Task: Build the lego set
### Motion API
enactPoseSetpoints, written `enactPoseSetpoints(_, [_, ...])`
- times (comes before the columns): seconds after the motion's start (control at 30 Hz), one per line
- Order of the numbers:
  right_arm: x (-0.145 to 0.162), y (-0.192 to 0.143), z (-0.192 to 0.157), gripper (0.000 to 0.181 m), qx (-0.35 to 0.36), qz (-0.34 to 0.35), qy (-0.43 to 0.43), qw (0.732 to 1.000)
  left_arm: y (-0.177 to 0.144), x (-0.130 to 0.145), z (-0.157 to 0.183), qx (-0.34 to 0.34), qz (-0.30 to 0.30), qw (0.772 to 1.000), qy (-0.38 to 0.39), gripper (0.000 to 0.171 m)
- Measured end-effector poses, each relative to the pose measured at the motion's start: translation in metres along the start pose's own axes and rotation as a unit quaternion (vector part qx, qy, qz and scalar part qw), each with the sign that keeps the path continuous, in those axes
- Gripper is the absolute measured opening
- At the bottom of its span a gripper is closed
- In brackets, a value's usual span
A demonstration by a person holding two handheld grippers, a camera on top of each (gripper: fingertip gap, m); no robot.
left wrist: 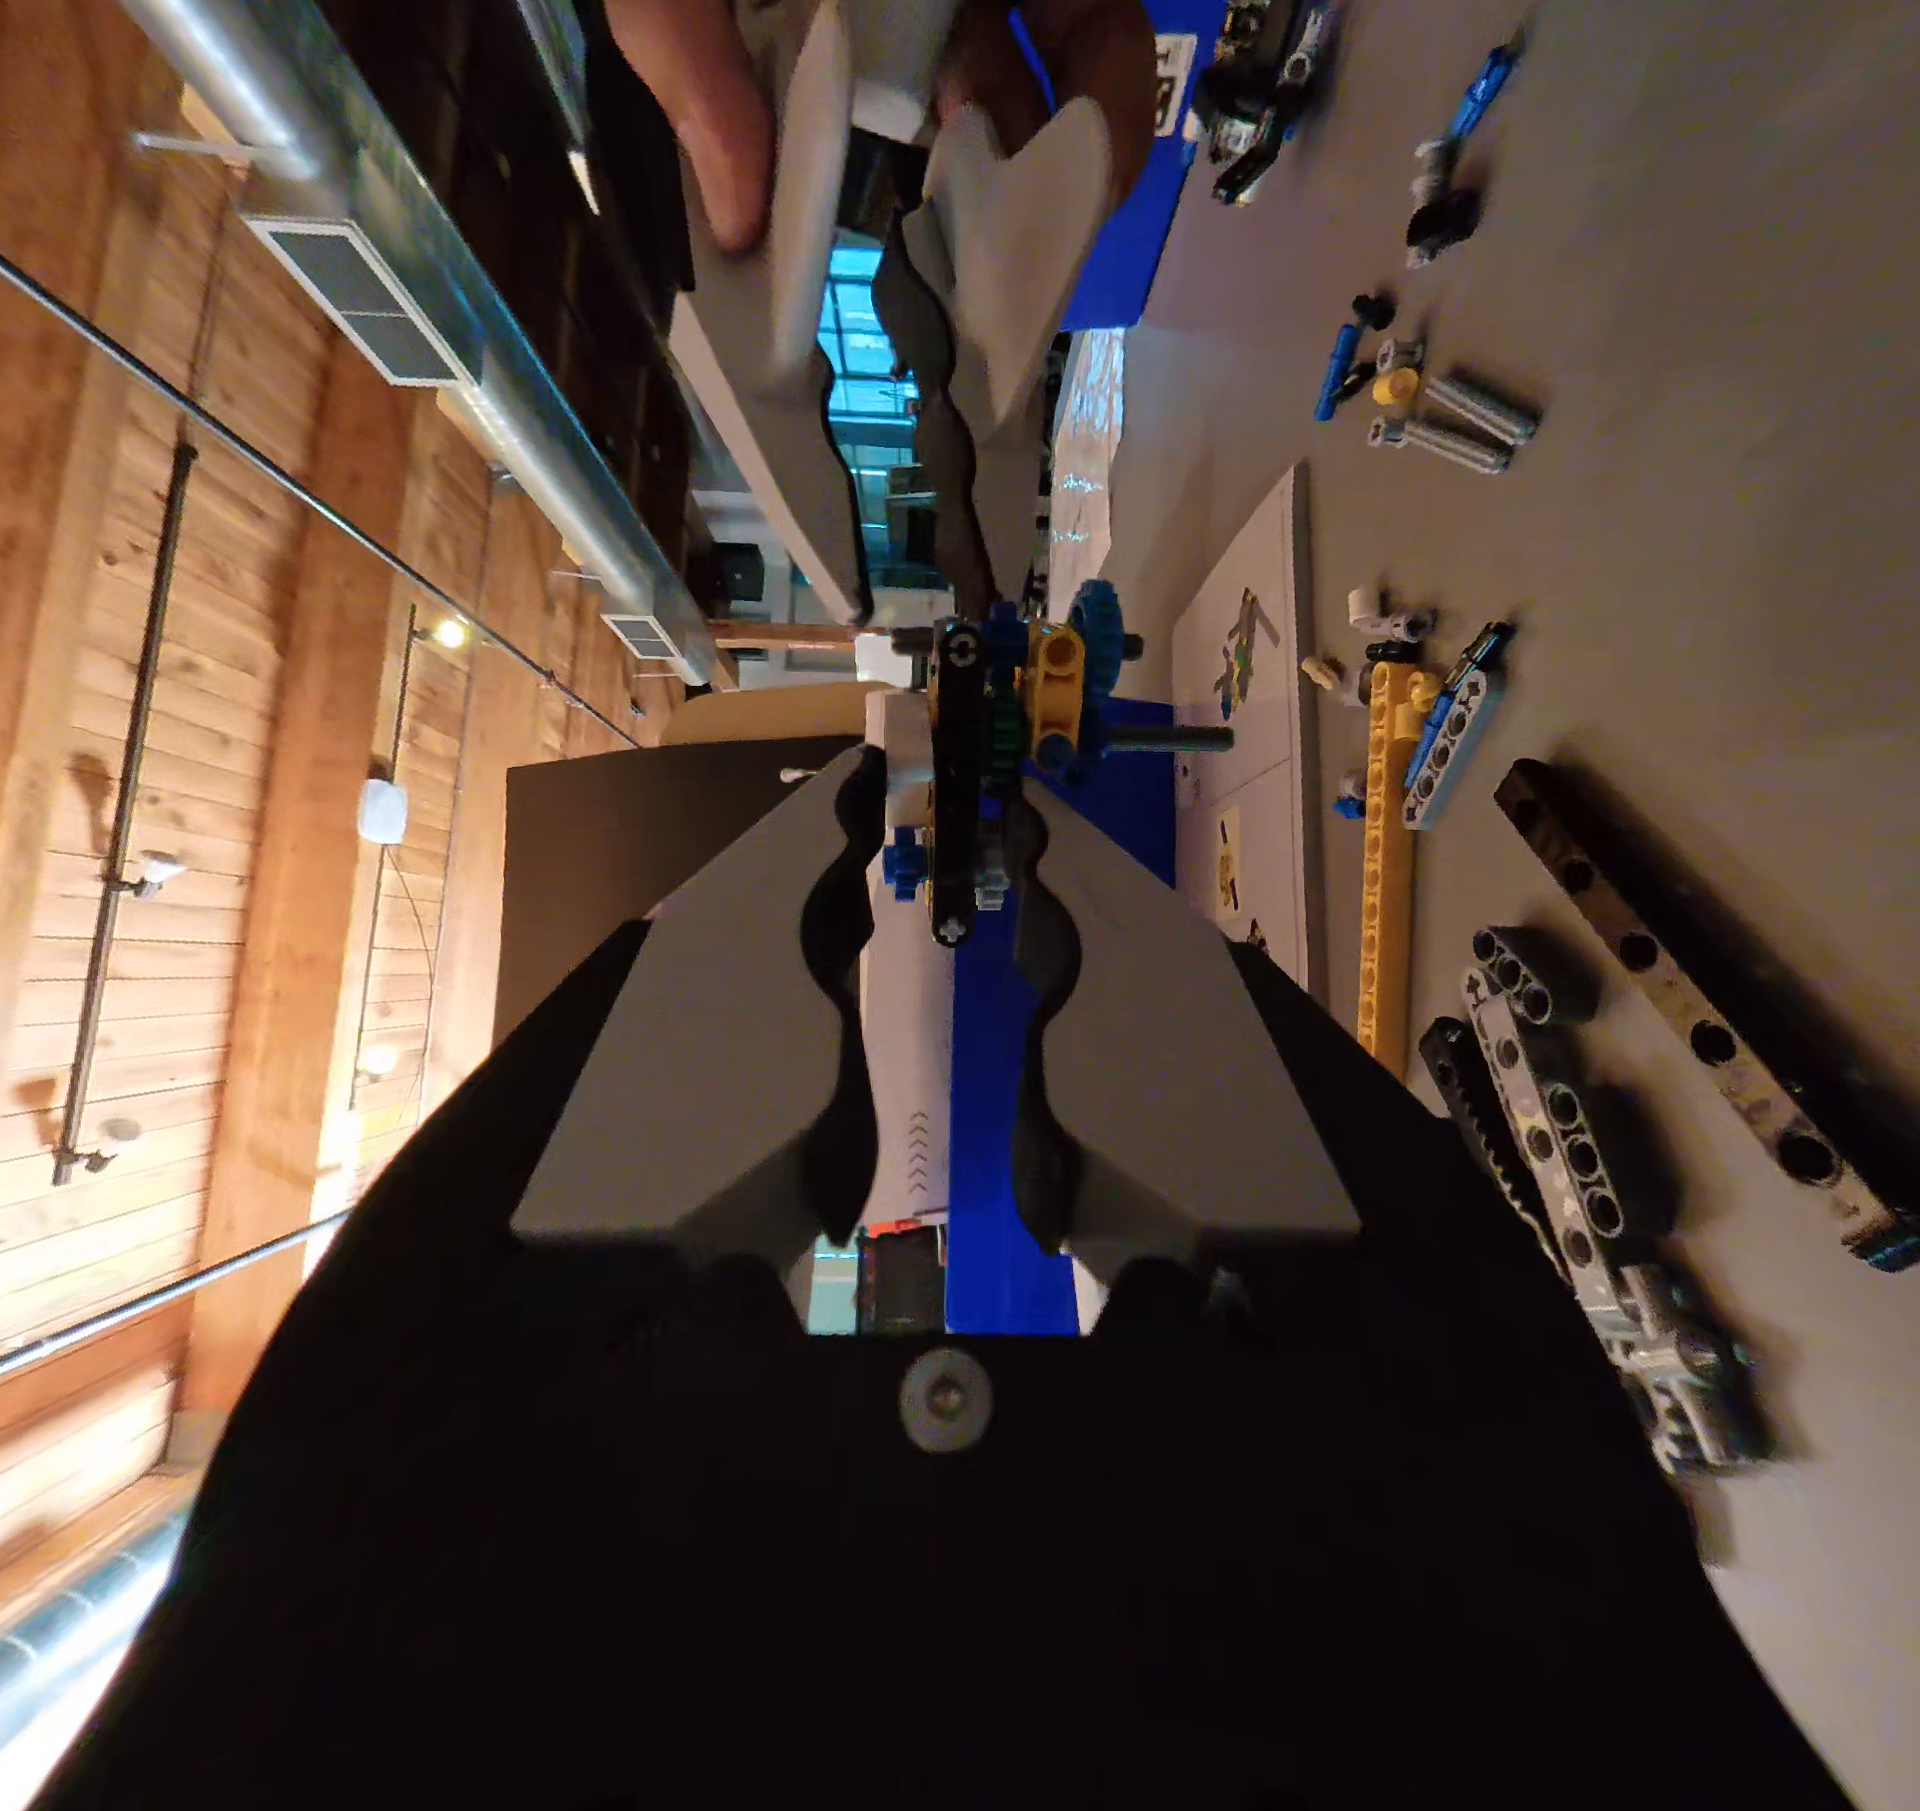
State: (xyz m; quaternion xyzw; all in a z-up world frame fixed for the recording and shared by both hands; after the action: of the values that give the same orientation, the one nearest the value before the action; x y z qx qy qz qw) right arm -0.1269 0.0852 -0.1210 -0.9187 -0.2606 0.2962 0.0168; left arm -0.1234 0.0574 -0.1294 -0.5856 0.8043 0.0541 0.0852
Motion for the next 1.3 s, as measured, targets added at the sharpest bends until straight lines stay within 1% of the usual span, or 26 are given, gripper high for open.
enactPoseSetpoints(0.27, [0.019,-0.005,0.005,0.021,0.016,-0.064,0.013,0.998,0.000,-0.017,0.012,0.024,0.033,0.998,0.043,0.020])
enactPoseSetpoints(0.33, [0.022,-0.007,0.004,0.018,0.018,-0.078,0.009,0.997,0.000,-0.021,0.013,0.021,0.042,0.998,0.052,0.020])
enactPoseSetpoints(0.5, [0.023,-0.009,0.005,0.015,0.036,-0.092,-0.024,0.995,0.002,-0.022,0.014,0.020,0.041,0.997,0.054,0.020])
enactPoseSetpoints(0.6, [0.023,-0.009,0.006,0.015,0.034,-0.091,-0.032,0.995,0.003,-0.021,0.014,0.023,0.037,0.998,0.050,0.020])
enactPoseSetpoints(0.77, [0.020,-0.009,0.004,0.015,0.025,-0.073,-0.037,0.996,0.003,-0.020,0.012,0.031,0.029,0.999,0.004,0.019])
enactPoseSetpoints(1.0, [0.021,-0.011,0.007,0.016,0.033,-0.063,-0.034,0.997,0.003,-0.020,0.016,0.045,0.016,0.998,-0.037,0.019])
enactPoseSetpoints(1.3, [0.021,-0.013,0.010,0.015,0.044,-0.057,-0.035,0.997,0.004,-0.019,0.018,0.054,-0.003,0.996,-0.070,0.019])
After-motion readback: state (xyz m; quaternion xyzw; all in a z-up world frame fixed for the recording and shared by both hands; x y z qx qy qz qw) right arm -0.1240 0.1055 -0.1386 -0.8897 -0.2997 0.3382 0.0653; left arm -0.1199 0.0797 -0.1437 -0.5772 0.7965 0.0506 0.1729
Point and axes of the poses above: each gripper's, where its closed fingertips meet, y out along the fingers, x out of its underside, z = x × y across the jaws, the point moved 1 cm from there along -y, back along the fingers, and after that the axes turned 9 degrees about -y, right-handed, at the moved point
